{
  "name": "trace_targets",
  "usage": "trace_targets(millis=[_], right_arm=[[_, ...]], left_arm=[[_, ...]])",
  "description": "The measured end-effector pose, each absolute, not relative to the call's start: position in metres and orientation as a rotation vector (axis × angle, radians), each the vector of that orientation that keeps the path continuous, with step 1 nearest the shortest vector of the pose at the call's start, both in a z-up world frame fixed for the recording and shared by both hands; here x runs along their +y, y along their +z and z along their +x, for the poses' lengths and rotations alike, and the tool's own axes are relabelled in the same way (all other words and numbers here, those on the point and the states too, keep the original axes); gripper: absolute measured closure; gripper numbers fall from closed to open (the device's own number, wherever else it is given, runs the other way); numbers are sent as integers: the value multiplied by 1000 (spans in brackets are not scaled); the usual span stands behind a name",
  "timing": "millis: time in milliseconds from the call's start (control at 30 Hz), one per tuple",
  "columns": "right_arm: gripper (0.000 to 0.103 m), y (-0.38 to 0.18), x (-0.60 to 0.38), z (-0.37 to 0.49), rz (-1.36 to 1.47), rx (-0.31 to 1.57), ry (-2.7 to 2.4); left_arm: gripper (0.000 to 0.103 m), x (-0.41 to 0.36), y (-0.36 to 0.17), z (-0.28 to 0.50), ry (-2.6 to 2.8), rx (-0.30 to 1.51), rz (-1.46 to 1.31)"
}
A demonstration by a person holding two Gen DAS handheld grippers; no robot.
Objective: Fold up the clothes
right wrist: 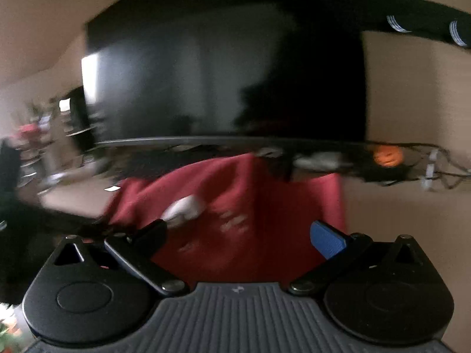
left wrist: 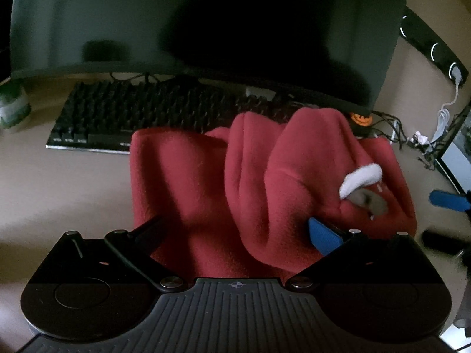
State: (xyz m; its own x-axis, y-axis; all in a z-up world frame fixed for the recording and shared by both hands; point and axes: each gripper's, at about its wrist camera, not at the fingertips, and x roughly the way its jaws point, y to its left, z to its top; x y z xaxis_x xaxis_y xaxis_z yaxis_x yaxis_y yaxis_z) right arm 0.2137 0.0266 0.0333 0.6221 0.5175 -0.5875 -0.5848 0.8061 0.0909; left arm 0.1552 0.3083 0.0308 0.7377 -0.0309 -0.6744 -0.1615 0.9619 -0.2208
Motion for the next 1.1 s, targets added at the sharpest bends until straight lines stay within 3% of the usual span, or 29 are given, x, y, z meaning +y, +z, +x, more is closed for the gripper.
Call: trace_targets(millis=[133, 267, 467, 700, 867, 1100], right_arm=[[0, -1, 41, 252, -113, 775, 566], [0, -12, 42, 256, -101, 736, 575], [0, -6, 22, 250, -44, 732, 622], [0, 39, -35, 156, -50, 589, 582], [0, 20, -61, 86, -65, 528, 553], [0, 18, -74, 70, -108, 557, 602]], left_arm=[[0, 311, 19, 157, 77, 766, -310], [0, 313, 8, 160, 82, 773, -325], [0, 298, 23, 121, 137, 622, -395], [0, 231, 36, 54, 230, 506, -382], [0, 173, 36, -2, 294, 455, -253], [0, 137, 20, -43, 337, 484, -243]])
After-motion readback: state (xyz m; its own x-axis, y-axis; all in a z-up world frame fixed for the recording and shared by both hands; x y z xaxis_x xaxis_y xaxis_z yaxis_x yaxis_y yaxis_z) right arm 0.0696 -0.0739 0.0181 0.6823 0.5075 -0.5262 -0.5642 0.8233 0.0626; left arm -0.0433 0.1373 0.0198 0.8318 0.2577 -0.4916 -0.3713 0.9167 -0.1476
